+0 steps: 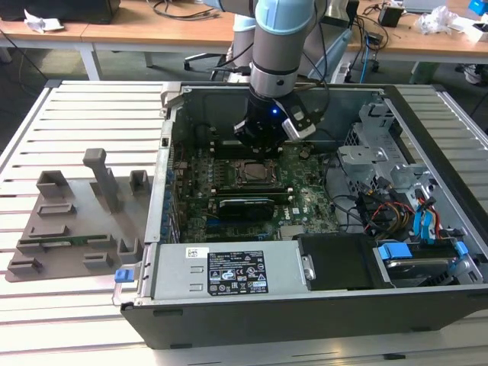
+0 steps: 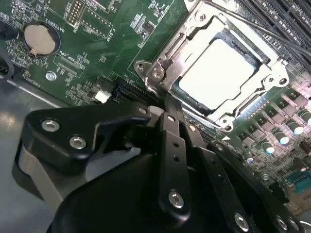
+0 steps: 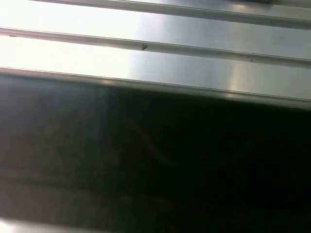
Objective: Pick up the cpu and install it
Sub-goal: 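Install the first cpu locking lever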
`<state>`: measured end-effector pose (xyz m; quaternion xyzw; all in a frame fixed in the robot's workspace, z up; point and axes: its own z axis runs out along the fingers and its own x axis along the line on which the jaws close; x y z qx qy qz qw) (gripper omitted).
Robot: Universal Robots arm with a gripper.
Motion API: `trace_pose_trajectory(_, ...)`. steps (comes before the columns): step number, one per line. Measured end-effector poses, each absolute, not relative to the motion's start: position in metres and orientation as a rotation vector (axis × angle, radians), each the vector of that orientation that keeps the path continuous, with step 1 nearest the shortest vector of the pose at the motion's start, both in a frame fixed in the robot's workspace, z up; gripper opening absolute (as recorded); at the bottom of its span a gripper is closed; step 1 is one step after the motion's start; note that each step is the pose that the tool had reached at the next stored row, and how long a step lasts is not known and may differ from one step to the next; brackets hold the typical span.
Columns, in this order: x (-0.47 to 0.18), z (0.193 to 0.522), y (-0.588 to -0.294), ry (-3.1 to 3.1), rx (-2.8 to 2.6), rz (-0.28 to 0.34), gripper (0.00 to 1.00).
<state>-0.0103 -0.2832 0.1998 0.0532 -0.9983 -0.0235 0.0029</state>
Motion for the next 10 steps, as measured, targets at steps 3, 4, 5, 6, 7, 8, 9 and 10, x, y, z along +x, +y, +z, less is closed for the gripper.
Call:
trace_pose_trajectory(3,-0.010,0.205,-0.283,-3.133,0.167,-0.075,0.11)
trace_pose_trajectory(4,-0.010,0.208,-0.283,-3.133,0.167,-0.074,0.11)
trace_pose_trajectory(5,-0.010,0.211,-0.283,-3.134,0.167,-0.074,0.11)
trace_pose_trajectory(6,-0.011,0.212,-0.283,-3.134,0.167,-0.073,0.11)
trace_pose_trajectory(7,-0.011,0.213,-0.283,-3.135,0.167,-0.069,0.11)
trace_pose_trajectory(8,-0.011,0.213,-0.284,-3.135,0.167,-0.062,0.11)
trace_pose_trajectory(9,-0.011,0.214,-0.284,-3.135,0.167,-0.056,0.11)
trace_pose_trajectory(10,-0.011,0.214,-0.285,-3.135,0.168,-0.051,0.11)
